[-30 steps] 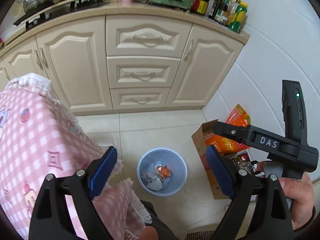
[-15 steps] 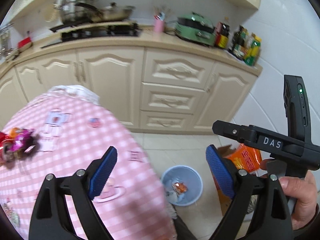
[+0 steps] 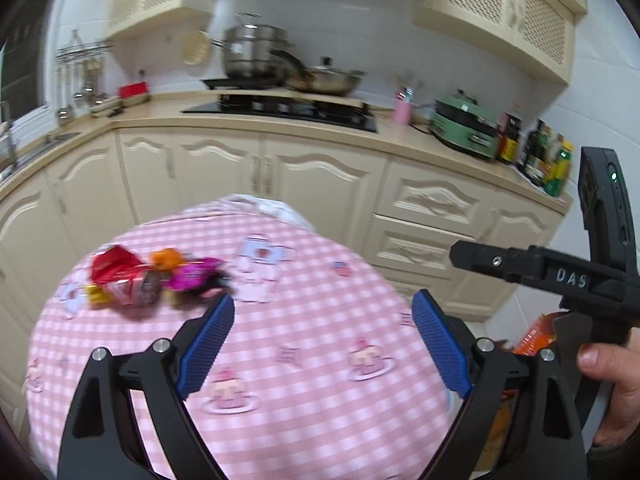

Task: Collect trash
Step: 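Swing both open tools back over the remaining trash on the table, then grasp red-white snack stick packet with left tool while right tool grasps purple candy wrapper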

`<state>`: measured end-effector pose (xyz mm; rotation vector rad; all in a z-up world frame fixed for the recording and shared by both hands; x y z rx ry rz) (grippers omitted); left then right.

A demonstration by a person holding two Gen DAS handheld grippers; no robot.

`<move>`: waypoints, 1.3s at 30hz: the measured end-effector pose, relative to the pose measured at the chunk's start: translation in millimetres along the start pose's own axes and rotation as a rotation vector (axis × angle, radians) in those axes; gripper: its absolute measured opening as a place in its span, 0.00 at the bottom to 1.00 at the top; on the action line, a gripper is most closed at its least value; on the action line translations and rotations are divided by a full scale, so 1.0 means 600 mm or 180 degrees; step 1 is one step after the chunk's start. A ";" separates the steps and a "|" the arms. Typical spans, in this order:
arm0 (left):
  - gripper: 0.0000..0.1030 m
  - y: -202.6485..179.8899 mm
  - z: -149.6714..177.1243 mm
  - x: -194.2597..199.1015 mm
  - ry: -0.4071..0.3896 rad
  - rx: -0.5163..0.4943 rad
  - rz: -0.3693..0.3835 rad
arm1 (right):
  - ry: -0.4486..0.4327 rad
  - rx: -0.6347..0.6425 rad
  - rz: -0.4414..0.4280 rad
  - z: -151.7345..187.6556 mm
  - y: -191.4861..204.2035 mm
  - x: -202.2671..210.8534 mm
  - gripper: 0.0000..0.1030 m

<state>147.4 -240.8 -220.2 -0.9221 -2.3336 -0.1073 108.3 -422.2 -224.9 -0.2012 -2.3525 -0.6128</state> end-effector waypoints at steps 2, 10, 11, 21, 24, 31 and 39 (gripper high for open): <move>0.86 0.030 0.008 0.021 -0.0059 0.0002 -0.0123 | 0.0022 0.0091 -0.0087 0.000 0.035 -0.009 0.94; 0.86 0.154 0.066 0.086 -0.0091 0.0081 -0.0593 | 0.0142 0.0431 -0.0256 0.018 0.135 -0.046 0.94; 0.86 0.166 0.073 0.090 -0.0082 0.0084 -0.0639 | 0.0159 0.0462 -0.0266 0.021 0.142 -0.050 0.94; 0.86 0.308 0.189 0.081 0.0350 0.0593 -0.1018 | 0.0346 0.0644 -0.0321 0.050 0.200 -0.099 0.94; 0.86 0.331 0.217 0.058 0.0515 0.0774 -0.1055 | 0.0424 0.0711 -0.0301 0.060 0.209 -0.123 0.94; 0.85 0.363 0.231 0.005 0.0606 0.1172 -0.0969 | 0.0616 0.0865 -0.0276 0.085 0.226 -0.182 0.94; 0.34 0.361 0.199 -0.036 0.0631 0.1040 -0.0798 | 0.0713 0.1001 -0.0245 0.091 0.229 -0.253 0.94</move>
Point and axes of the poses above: each gripper's, at about its wrist camera, not at the fingertips, and x roughly against the way its jaws point, y to its left, z to its underside, the point moved 7 cm from there along -x, roughly the way its jaws point, and after that the axes turned 3 degrees about z, right-handed, at the moved point
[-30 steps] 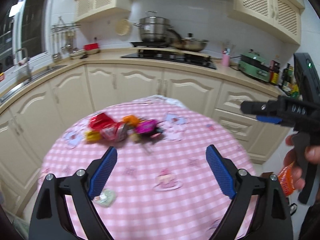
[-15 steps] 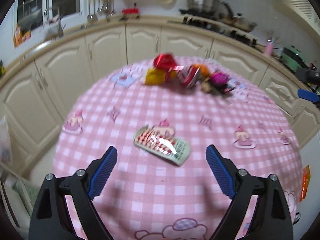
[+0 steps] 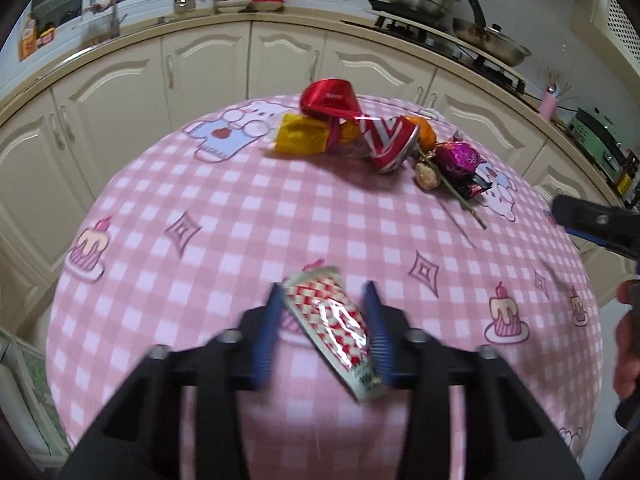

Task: Collect trash
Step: 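Grasp red-white snack stick packet with left tool while right tool grasps purple candy wrapper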

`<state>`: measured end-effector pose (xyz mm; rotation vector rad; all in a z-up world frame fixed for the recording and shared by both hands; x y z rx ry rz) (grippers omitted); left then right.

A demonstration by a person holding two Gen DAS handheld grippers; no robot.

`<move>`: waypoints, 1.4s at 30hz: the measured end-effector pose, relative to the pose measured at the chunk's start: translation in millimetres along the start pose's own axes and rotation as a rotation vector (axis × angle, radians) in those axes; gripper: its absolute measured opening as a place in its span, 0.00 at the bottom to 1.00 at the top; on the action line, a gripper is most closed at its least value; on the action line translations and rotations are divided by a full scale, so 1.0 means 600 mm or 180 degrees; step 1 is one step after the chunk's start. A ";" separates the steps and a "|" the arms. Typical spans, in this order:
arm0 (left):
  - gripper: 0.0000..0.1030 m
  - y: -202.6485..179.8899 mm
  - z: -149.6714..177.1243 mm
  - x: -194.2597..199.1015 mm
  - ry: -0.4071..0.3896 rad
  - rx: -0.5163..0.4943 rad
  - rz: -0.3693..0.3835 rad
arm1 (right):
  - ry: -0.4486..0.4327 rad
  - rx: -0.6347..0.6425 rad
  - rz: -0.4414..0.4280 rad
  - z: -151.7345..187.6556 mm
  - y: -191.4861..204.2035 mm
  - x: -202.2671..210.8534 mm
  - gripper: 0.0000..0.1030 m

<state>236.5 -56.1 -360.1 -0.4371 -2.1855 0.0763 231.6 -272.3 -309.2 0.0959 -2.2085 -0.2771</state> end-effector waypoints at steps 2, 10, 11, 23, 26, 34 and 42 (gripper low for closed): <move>0.29 -0.006 -0.006 -0.005 0.0021 -0.0059 0.0066 | -0.0017 -0.0010 -0.0004 -0.012 -0.004 -0.016 0.94; 0.23 -0.032 -0.011 -0.015 0.0000 -0.0329 0.0073 | -0.0062 0.0066 -0.0063 -0.080 0.006 -0.084 0.93; 0.22 -0.033 -0.012 -0.015 -0.0002 -0.0340 0.0074 | -0.0065 0.0090 -0.0069 -0.088 0.010 -0.094 0.89; 0.19 -0.039 -0.023 -0.005 -0.0078 -0.0389 0.0071 | -0.0113 0.0123 -0.0158 -0.084 0.006 -0.093 0.43; 0.19 -0.042 -0.024 0.001 -0.0108 -0.0376 0.0087 | -0.0191 0.0095 -0.0145 -0.077 -0.003 -0.067 0.43; 0.18 -0.066 -0.020 0.026 -0.0203 -0.0426 0.0153 | -0.0344 0.0020 -0.0128 -0.062 -0.026 0.003 0.43; 0.17 -0.105 -0.036 0.066 -0.0363 -0.0504 0.0241 | -0.0563 -0.0026 -0.0119 -0.048 -0.051 0.093 0.43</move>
Point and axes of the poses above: each gripper's, at about its wrist camera, not at the fingertips, and x roughly against the way its jaws point, y to its left, z to its underside, the point moved 7 cm from there along -x, roughly the way its jaws point, and after that the axes turned 3 degrees about z, right-handed, at the moved point
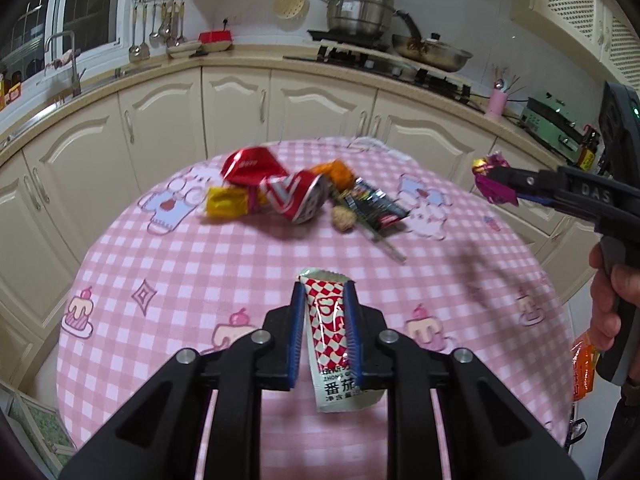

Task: Collect trash
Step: 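Grasp red-white snack stick packet with left tool while right tool grasps purple candy wrapper, then carry packet and purple wrapper over blue bin and open both tools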

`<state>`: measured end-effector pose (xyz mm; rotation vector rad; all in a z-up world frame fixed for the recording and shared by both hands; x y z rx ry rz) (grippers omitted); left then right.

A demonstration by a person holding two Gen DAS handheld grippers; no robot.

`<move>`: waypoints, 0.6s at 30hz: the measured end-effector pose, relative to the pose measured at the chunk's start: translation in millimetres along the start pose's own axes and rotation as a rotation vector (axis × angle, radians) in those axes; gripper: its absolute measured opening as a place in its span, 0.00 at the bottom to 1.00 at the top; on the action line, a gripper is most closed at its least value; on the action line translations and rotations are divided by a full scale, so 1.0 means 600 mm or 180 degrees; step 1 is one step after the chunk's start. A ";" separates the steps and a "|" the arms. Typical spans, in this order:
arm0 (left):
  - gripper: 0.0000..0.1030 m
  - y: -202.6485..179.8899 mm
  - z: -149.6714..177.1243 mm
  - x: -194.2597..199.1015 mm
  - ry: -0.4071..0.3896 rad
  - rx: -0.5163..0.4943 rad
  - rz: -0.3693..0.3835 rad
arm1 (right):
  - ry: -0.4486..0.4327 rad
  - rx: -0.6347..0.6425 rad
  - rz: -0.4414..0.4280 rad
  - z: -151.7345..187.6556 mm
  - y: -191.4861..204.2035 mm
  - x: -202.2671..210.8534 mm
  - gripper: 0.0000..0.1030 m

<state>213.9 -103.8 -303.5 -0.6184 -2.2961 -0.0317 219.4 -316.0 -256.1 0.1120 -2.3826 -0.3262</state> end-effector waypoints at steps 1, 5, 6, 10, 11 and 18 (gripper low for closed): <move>0.17 -0.007 -0.005 0.004 -0.0023 -0.0021 0.0010 | -0.0032 -0.0002 0.0010 0.001 -0.003 0.011 0.43; 0.17 -0.047 -0.029 0.021 -0.0135 -0.0128 0.0097 | -0.0156 -0.0032 0.0072 -0.003 -0.027 0.058 0.43; 0.17 -0.057 -0.034 0.024 -0.0160 -0.0155 0.0117 | -0.0183 -0.0041 0.0089 -0.004 -0.034 0.069 0.43; 0.17 -0.106 -0.058 0.037 -0.0257 -0.0263 0.0244 | -0.0292 -0.0105 0.0145 -0.001 -0.060 0.115 0.43; 0.17 -0.117 -0.062 0.040 -0.0276 -0.0285 0.0279 | -0.0322 -0.0124 0.0169 0.001 -0.069 0.127 0.43; 0.17 -0.245 -0.097 0.054 -0.0397 -0.0519 0.0682 | -0.0534 -0.0419 0.0397 0.029 -0.166 0.224 0.43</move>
Point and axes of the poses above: each gripper's, at about its wrist camera, not at the fingertips, and x roughly against the way its jaws point, y to its left, z to its underside, the point moved 7 cm from there along -x, roughly the way its jaws point, and after that the axes turned 3 degrees about z, right-handed, at the moved point
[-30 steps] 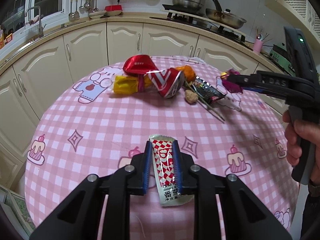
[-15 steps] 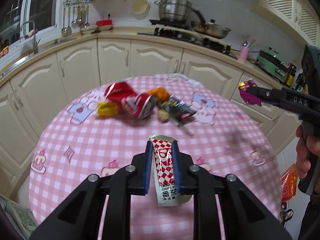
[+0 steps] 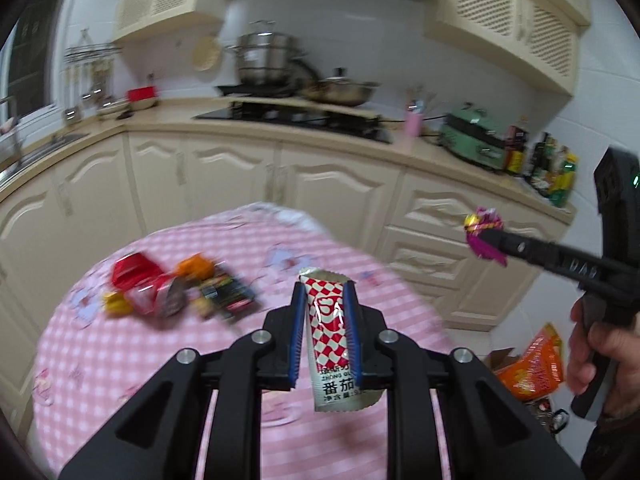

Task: Collect trash
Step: 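Carry packet and purple wrapper over blue bin and open both tools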

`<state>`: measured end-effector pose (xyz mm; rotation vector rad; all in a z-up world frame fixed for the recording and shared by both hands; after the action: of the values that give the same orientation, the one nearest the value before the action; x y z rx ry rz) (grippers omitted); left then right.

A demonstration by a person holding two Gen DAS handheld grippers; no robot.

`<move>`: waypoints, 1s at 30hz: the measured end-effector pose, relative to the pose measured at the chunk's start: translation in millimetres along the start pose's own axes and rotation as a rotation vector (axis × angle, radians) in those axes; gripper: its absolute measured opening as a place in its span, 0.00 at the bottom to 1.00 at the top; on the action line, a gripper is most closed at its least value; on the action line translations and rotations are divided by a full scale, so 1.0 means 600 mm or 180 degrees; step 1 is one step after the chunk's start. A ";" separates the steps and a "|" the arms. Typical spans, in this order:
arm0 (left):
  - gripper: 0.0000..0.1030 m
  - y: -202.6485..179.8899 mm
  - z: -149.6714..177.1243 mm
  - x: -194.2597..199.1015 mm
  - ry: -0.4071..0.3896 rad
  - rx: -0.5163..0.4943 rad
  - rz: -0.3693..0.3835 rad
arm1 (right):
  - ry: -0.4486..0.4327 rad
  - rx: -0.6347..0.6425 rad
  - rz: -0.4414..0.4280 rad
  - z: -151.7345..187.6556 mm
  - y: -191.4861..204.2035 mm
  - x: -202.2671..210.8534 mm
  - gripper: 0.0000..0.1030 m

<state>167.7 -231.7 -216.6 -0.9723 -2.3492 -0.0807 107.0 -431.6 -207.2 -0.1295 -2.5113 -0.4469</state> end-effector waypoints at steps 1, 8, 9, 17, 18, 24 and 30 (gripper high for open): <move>0.17 -0.027 -0.008 -0.007 -0.0011 -0.0045 0.0085 | -0.0025 -0.0048 0.0048 0.002 -0.020 0.012 0.43; 0.17 -0.189 -0.012 -0.075 0.0133 -0.0282 0.0598 | -0.0116 -0.0555 0.0455 0.044 -0.185 0.104 0.43; 0.17 -0.212 -0.008 -0.089 0.0183 -0.0314 0.0660 | -0.0108 -0.0642 0.0546 0.057 -0.215 0.116 0.43; 0.17 -0.390 0.082 -0.212 0.0773 -0.0546 0.1122 | 0.0105 -0.1267 0.0849 0.165 -0.373 0.141 0.43; 0.17 -0.404 0.096 -0.227 0.0858 -0.0549 0.1159 | 0.0141 -0.1346 0.0862 0.181 -0.389 0.139 0.43; 0.17 -0.471 0.185 -0.318 0.1412 -0.0569 0.1290 | 0.0342 -0.1707 0.0799 0.244 -0.445 0.106 0.43; 0.18 -0.507 0.256 -0.398 0.1895 -0.0655 0.1264 | 0.0537 -0.2150 0.0715 0.306 -0.502 0.055 0.44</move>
<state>23.0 -562.5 -423.4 -1.2871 -1.6020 -0.4016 -74.3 -651.7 -417.9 -0.5967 -2.0572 -1.1379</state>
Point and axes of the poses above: each gripper's, at about its wrist camera, not at the fingertips, and x roughly against the way its jaws point, y to its left, z to its underside, the point moved 7 cm from there along -x, roughly the way its jaws point, and after that the axes turned 3 degrees about z, right-handed, at the moved point
